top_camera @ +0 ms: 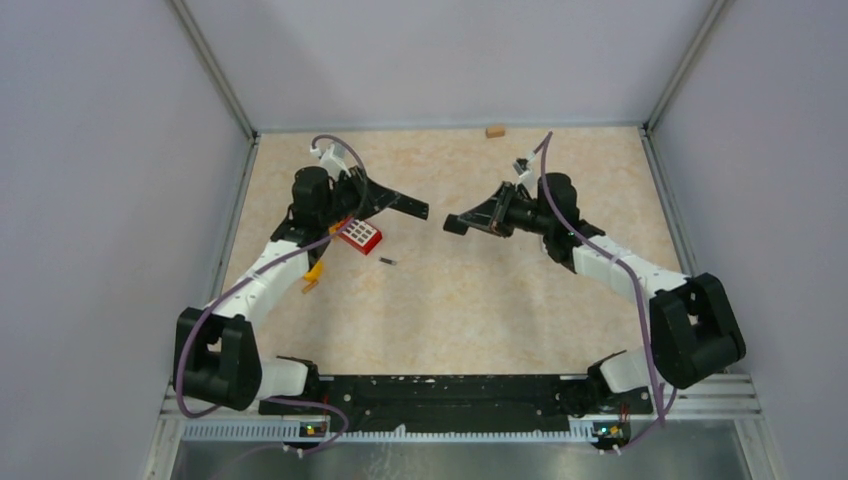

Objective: Load the batteries into the remote control

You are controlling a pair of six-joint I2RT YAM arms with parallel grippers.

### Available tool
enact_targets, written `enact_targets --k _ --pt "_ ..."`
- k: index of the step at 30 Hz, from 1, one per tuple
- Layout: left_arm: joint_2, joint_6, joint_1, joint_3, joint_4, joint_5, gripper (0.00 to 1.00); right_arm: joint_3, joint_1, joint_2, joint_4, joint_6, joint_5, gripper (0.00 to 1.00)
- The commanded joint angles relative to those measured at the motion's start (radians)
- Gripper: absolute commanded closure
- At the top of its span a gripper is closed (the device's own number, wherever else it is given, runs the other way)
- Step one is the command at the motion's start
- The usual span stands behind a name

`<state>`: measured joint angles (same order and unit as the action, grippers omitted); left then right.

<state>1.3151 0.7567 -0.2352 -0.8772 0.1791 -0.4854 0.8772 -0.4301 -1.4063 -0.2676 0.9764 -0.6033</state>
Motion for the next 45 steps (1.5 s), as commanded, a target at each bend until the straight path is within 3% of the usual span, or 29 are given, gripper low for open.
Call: enact_targets --k 1,12,24,28,34,39,42,45 --pt "-0.058 -0.081 0.007 -0.022 -0.079 0.151 1.0 -0.106 -0.009 -0.039 -0.011 -0.04 0.09 1.0" --pt "-0.117 -0.124 0.031 -0.053 -0.15 0.144 1.0 -0.207 -0.013 -0.19 -0.079 -0.09 0.143 0.99" --pt "-0.193 -0.289 0.031 -0.095 -0.17 -0.201 1.0 -0.151 -0.014 -0.021 0.239 -0.254 0.336 0.43" --pt "-0.254 -0.391 0.033 -0.14 -0.271 -0.205 1.0 -0.097 -0.024 0.031 0.235 -0.327 0.333 0.38" --pt "-0.292 -0.419 0.033 -0.199 -0.354 -0.029 1.0 0.026 -0.135 -0.051 0.168 -0.467 0.288 0.4" --pt "-0.336 -0.379 0.033 -0.207 -0.4 0.369 1.0 0.198 -0.275 -0.247 0.142 -0.557 0.298 0.67" --pt "-0.387 -0.363 0.033 -0.173 -0.409 0.606 1.0 0.305 -0.335 -0.369 0.131 -0.597 0.304 0.68" --pt "-0.428 -0.36 0.033 -0.128 -0.406 0.739 1.0 0.4 -0.389 -0.492 0.143 -0.664 0.343 0.62"
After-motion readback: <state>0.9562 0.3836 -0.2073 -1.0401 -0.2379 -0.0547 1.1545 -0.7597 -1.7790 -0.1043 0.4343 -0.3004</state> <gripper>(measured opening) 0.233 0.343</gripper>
